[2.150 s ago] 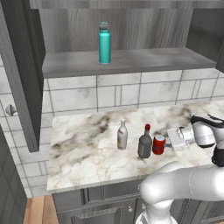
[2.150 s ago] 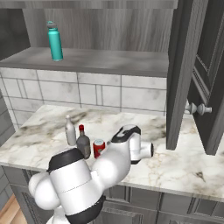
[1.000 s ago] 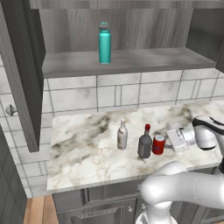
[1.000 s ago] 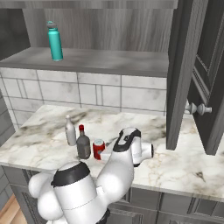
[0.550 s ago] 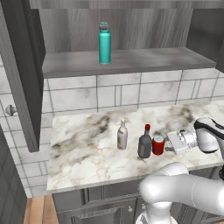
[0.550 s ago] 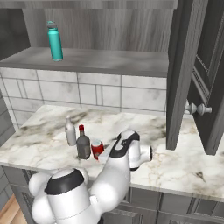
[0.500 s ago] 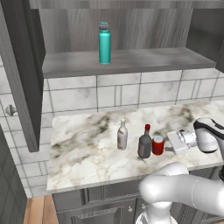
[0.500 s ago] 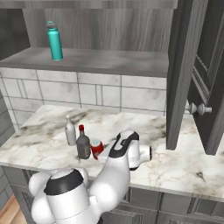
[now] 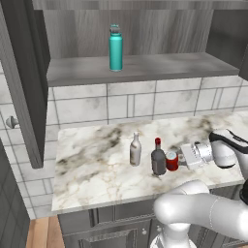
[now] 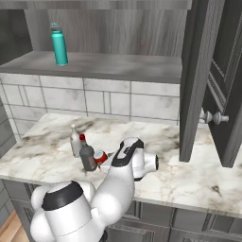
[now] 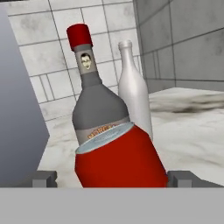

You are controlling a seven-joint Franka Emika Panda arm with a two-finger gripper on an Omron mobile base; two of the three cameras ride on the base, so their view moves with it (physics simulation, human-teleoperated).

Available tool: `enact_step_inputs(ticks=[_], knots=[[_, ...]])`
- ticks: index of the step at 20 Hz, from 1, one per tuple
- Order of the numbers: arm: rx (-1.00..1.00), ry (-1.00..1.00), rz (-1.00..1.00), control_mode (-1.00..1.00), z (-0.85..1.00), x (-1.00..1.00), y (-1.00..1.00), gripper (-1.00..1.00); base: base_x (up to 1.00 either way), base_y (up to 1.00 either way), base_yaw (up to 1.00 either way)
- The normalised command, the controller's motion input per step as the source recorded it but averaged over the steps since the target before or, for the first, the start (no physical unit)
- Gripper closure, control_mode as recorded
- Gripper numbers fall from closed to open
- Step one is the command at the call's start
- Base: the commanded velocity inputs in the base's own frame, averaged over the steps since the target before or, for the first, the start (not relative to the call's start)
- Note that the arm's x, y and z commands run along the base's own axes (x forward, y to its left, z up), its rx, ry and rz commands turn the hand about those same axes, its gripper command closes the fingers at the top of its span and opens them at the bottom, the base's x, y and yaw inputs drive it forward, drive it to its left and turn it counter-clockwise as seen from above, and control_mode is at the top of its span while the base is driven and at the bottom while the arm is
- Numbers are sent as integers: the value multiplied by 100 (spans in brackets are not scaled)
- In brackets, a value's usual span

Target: Sort all alcoholic drinks to one cabinet, and non-alcoholic drinks to the other.

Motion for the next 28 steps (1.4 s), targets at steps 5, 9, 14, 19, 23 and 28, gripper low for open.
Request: enact_step_inputs(ticks=[5,9,14,19,23,28], knots=[[0,0,0,-100,0,7,6,-100,0,0,0],[0,2,0,-100,0,8,4,100,0,0,0],[0,3,0,-100,0,6,1,100,0,0,0],[0,0,0,-100,4,0,0,100,0,0,0],[3,0,-1,-100,39,0,0,100,0,0,0],[4,-3,-7,-100,65,0,-4,100,0,0,0]])
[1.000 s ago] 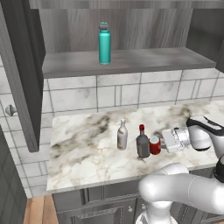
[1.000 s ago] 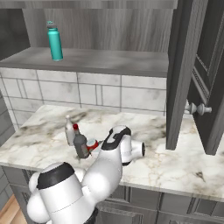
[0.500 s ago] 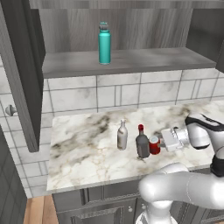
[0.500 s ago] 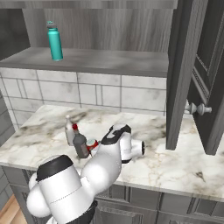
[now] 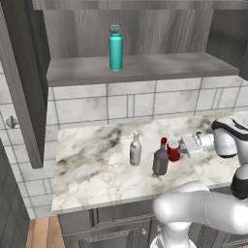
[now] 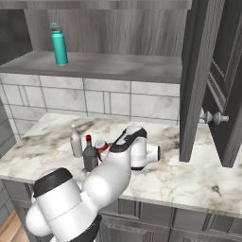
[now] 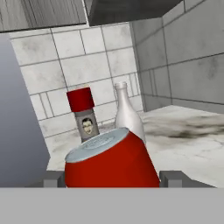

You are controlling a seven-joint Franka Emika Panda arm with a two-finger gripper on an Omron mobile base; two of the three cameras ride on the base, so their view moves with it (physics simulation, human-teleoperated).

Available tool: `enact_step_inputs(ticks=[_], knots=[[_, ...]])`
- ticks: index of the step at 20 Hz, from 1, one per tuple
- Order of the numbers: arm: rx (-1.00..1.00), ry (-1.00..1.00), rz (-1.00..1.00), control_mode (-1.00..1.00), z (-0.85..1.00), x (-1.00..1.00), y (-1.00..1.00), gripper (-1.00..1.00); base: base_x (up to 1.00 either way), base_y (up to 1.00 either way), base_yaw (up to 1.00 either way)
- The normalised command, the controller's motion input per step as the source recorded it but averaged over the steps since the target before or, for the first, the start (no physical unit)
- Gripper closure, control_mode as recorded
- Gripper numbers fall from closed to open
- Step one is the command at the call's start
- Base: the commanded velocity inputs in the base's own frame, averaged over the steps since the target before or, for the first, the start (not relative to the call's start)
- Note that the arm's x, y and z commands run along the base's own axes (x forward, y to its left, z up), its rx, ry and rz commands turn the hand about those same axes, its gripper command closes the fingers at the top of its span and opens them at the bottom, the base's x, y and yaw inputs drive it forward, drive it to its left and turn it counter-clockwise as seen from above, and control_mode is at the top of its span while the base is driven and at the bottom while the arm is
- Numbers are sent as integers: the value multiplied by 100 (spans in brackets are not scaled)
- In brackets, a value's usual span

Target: Sort all alcoholic drinks to one cabinet, and non-alcoholic drinks to the other.

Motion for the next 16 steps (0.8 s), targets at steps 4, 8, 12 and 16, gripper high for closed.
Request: enact_step_inputs(ticks=[4,8,12,16], knots=[[2,-2,-12,-100,65,0,-3,100,0,0,0],[0,0,-16,-100,57,0,0,100,0,0,0],[0,0,-22,-100,47,0,0,100,0,0,0],[0,0,-23,-100,44,-16,0,100,0,0,0]])
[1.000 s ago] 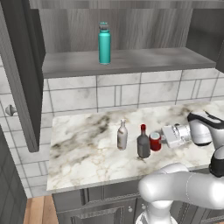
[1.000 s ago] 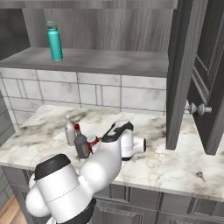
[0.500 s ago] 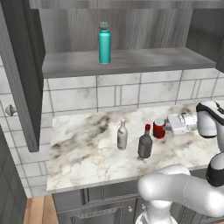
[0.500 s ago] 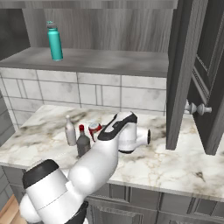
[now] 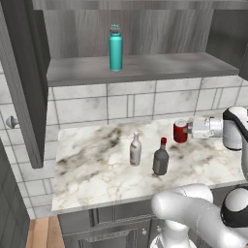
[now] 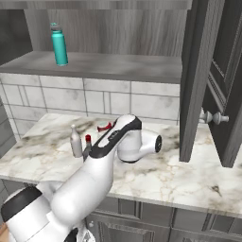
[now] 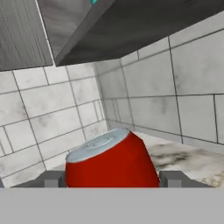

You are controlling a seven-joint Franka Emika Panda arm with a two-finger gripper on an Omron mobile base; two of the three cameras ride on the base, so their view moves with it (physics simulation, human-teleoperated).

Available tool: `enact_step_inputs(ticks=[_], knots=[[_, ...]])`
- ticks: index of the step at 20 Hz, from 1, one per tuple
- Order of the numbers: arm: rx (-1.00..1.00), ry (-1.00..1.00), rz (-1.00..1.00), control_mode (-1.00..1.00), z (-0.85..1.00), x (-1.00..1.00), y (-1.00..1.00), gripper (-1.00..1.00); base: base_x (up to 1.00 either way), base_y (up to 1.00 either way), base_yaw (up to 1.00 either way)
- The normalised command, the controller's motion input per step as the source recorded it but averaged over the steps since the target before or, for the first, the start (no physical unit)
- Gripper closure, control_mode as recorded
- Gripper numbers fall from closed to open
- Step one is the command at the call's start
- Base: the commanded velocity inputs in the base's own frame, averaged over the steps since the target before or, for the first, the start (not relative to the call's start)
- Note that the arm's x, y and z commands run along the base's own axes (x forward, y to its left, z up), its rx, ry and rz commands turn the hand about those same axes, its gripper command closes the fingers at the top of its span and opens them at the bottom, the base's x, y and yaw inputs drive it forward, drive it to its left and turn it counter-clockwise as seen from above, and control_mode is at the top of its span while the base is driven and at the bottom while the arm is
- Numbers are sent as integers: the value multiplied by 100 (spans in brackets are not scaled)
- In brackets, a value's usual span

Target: Sort all alcoholic drinks to one cabinet, and non-alcoholic drinks to the other.

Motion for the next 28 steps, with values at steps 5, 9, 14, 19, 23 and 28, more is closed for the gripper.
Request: enact_step_inputs(ticks=[5,9,14,19,23,28], knots=[[2,0,-21,-100,49,-25,0,100,0,0,0],[3,0,-16,-100,58,-29,0,100,0,0,0],[5,0,-13,-100,52,-44,0,100,0,0,0],[5,0,-10,-100,54,-36,0,100,0,0,0],[3,0,-6,-100,61,-13,0,100,0,0,0],[3,0,-5,-100,62,0,0,100,0,0,0]])
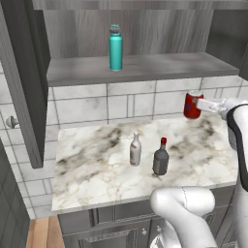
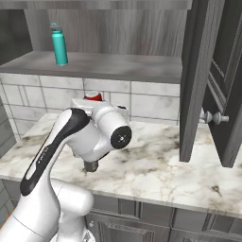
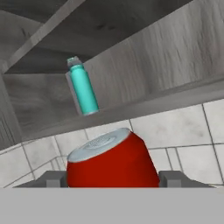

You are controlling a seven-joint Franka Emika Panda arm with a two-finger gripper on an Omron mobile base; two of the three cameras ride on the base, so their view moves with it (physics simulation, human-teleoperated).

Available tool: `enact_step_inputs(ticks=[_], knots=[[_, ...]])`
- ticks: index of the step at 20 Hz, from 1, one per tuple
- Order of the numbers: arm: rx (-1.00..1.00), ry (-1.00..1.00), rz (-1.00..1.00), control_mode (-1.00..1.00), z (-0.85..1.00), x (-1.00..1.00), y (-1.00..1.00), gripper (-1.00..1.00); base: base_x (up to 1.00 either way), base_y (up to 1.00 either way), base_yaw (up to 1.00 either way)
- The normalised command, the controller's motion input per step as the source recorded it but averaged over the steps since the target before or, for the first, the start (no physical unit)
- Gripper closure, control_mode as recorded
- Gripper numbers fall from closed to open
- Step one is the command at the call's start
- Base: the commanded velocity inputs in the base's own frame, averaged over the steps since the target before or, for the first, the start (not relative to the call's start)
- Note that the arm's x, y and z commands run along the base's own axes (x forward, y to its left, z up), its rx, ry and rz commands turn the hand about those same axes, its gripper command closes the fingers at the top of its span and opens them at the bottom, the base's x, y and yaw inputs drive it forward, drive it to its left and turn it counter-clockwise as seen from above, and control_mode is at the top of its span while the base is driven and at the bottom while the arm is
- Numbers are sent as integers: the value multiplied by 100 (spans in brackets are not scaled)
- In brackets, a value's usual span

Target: Sort all alcoholic drinks to one cabinet, and non-alcoholic drinks to the other.

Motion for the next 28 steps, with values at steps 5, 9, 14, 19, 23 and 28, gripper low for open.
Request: enact_step_inputs(ticks=[5,9,14,19,23,28], knots=[[2,0,-4,-100,60,-1,0,100,0,0,0],[1,0,-4,-100,52,0,0,100,0,0,0],[1,0,-4,-100,40,0,0,100,0,0,0],[3,0,-2,-100,22,22,0,100,0,0,0],[4,0,0,-100,11,48,0,100,0,0,0],[4,0,0,-100,8,58,0,100,0,0,0]])
